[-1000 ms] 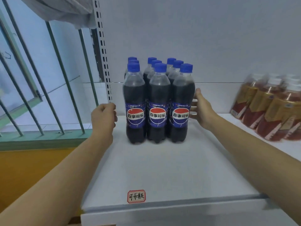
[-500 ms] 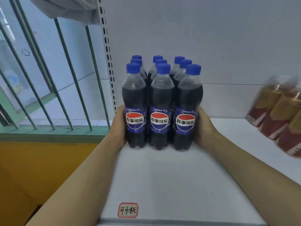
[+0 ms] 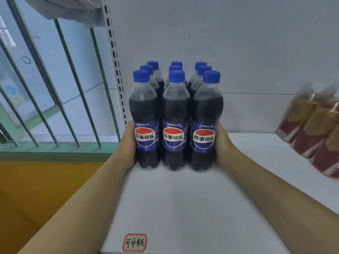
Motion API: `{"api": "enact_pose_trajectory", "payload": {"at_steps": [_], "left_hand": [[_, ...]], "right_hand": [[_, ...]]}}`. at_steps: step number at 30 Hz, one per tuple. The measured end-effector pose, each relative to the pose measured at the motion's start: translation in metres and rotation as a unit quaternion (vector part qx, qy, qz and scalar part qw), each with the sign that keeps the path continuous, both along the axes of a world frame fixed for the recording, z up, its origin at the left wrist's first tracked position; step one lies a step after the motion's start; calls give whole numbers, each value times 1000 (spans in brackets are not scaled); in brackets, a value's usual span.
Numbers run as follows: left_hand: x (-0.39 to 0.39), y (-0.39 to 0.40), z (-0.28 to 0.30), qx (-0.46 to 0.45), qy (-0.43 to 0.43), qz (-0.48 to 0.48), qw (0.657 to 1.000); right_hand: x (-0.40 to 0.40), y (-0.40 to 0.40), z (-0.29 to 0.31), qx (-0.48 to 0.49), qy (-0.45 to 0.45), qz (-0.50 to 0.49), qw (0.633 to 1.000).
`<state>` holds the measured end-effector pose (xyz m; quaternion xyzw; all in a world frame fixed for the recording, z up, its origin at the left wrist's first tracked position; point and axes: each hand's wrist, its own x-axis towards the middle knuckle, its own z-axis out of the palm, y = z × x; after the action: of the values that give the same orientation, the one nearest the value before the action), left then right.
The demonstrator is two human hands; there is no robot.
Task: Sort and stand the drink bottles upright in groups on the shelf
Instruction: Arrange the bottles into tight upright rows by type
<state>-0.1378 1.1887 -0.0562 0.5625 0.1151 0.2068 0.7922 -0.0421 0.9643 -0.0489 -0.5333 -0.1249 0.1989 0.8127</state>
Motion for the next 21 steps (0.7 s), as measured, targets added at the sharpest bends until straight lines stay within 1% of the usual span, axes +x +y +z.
{"api": "enact_pose_trajectory", "payload": {"at_steps": [5,10,17,21], "left_hand": [[2,0,-2,-6,-5,-3,1000],[1,0,-3,-6,-4,15,1000],[0,-1,0,-5,-3,3,1000],[0,0,-1,-11,5,0,1000]], "right_hand": [[1,-3,0,1,-1,-2,1000],[-1,0,0,11,2,-8,1000],[-3,-2,0,24,-13,-5,1000],[-1,-3,0,21,-4,-10,1000]]}}
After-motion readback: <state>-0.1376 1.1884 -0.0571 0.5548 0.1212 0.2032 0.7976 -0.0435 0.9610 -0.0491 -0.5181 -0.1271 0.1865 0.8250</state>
